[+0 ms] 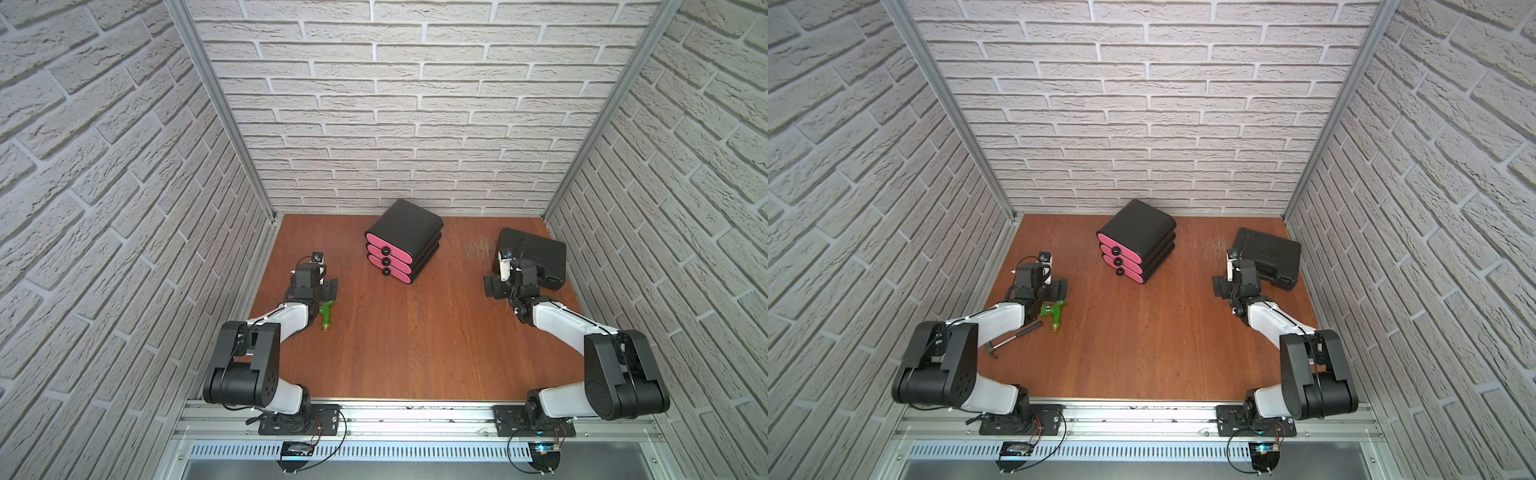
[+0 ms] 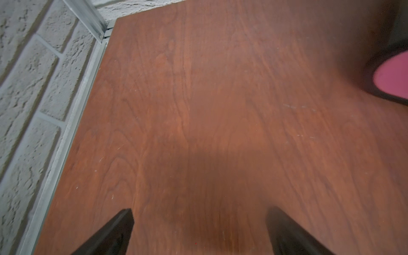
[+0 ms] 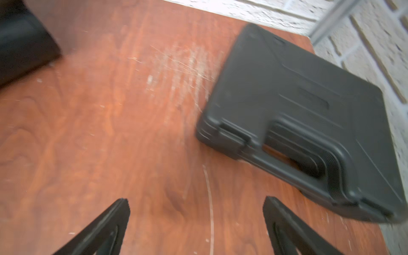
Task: Put the paint cans in the drawer according to color
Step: Reset both arms
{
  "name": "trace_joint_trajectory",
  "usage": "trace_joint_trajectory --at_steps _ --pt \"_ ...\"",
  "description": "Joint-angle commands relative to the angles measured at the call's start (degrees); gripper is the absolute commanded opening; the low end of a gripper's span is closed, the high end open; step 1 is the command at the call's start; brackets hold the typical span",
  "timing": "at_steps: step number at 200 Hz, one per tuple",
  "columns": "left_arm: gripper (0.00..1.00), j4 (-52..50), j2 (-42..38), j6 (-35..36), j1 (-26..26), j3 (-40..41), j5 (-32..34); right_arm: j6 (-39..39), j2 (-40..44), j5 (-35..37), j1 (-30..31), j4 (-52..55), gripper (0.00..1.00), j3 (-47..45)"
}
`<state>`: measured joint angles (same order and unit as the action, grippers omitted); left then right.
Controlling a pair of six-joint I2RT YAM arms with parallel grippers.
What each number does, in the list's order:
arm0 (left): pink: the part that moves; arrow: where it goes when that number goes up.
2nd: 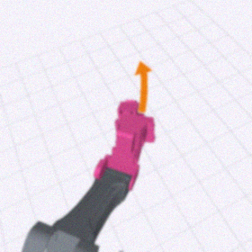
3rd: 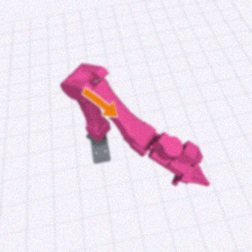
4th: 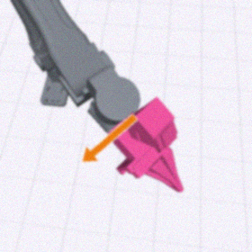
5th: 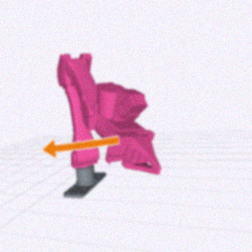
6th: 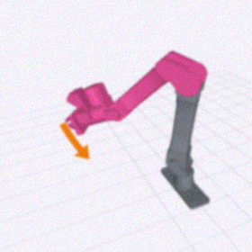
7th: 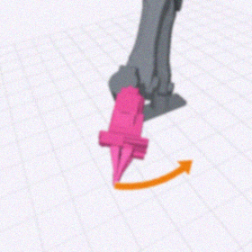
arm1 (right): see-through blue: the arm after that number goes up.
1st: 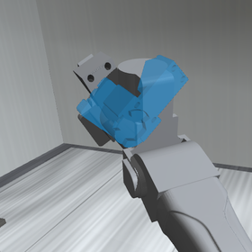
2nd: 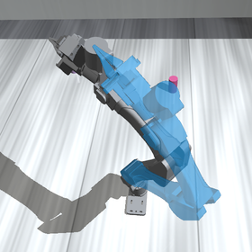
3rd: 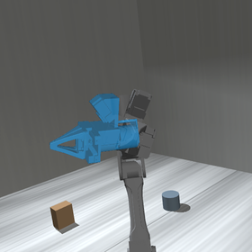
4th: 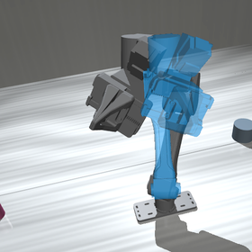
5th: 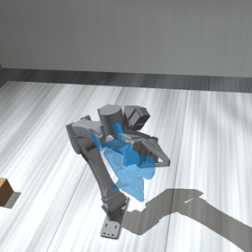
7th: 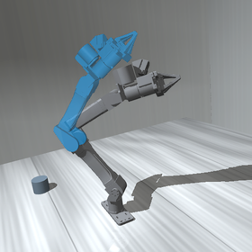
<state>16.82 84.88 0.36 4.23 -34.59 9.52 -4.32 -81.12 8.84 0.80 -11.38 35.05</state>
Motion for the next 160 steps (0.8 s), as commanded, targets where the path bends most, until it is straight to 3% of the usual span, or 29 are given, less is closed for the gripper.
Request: trace_joint_trajectory --at_steps 1,33,56,67,92,114,134,160 --pt "0.98 6.5 2.0 5.5 -1.0 -0.6 -4.8 -0.4 -0.6 -7.3 -2.6 -11.5 0.99 -2.8" --pt "0.99 8.3 4.0 6.0 -3.3 -1.2 -8.4 1.5 -1.4 -20.5 -6.6 -14.6 0.99 -3.3" --pt "0.99 10.6 3.1 5.7 -3.5 0.3 -8.4 3.6 -3.2 -22.7 -6.5 -27.9 0.99 -8.2" --pt "0.99 11.8 2.7 5.1 -3.9 1.1 -8.3 2.5 -4.5 -22.8 -5.7 -28.3 0.99 -7.8" --pt "0.98 18.9 2.0 1.4 -5.9 5.1 -5.7 3.7 -4.5 -17.5 -5.2 -26.5 0.99 -7.1" --pt "0.98 23.9 2.0 -0.2 -8.1 8.1 -9.3 3.8 -4.5 -17.1 -5.3 -26.2 0.99 -6.8" --pt "0.98 33.5 4.2 -0.6 -8.1 12.1 -8.3 4.9 -4.5 -10.0 -3.9 -26.8 0.99 -7.3" --pt "0.99 32.6 3.9 -1.0 -8.3 12.1 -7.4 4.4 -4.5 -5.9 -2.2 -28.6 0.99 -8.4"
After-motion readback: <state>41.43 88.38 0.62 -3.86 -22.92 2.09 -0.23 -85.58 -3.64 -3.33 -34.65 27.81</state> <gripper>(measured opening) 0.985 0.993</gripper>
